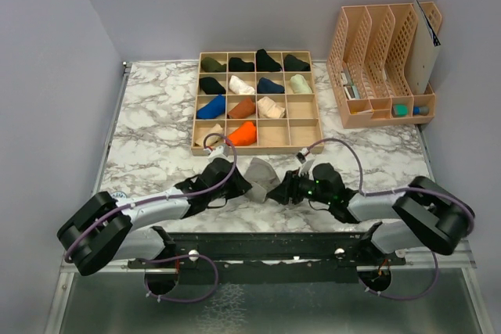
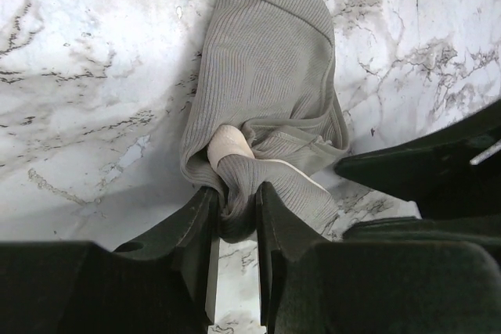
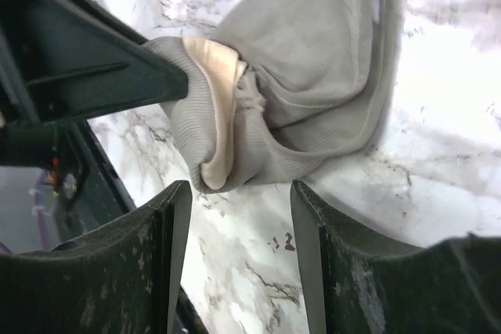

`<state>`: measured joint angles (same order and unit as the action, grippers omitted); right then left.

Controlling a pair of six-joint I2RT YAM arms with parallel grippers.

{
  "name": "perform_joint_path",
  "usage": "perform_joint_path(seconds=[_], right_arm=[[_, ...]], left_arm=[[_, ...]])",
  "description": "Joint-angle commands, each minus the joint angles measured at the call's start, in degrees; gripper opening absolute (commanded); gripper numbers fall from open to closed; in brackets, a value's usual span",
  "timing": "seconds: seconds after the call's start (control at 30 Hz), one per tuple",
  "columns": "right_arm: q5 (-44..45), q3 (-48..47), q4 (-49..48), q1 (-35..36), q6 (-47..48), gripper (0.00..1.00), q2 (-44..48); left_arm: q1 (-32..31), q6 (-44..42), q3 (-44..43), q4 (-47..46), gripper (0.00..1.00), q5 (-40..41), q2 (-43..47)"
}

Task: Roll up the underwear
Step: Roll the underwear to the center of the board.

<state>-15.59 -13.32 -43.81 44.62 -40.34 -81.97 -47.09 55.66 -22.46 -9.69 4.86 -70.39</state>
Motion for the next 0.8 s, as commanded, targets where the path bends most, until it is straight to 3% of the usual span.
perform_joint_path(seconds=[0.0,0.17,0.3,0.47,0.77], right_arm=[[2.4,-0.1,7.2,0.8,21.5,0.57,9.9],[1.7,1.4,1.2,8.3,48.5,0.56,16.7],[7.2,-0.6,3.3,15.9,63.8,0.52,12.7],[17.0,-2.1,1.0,23.6,73.4,0.51,5.9],[24.6,-6.8,-2.2,27.7,79.7,0.51,-4.2]], left_arm=[[0.1,-0.9,-2.0,6.0,0.15,-1.3,-0.4],[-0.1,0.2,-4.2,9.2,0.15,-2.8,-2.3],[-0.1,0.4,-6.3,12.0,0.15,-3.8,-3.8],[-0.2,1.3,-8.0,14.8,0.15,-4.7,-5.5],[-0.4,3.1,-9.3,17.6,0.15,-6.4,-7.0]])
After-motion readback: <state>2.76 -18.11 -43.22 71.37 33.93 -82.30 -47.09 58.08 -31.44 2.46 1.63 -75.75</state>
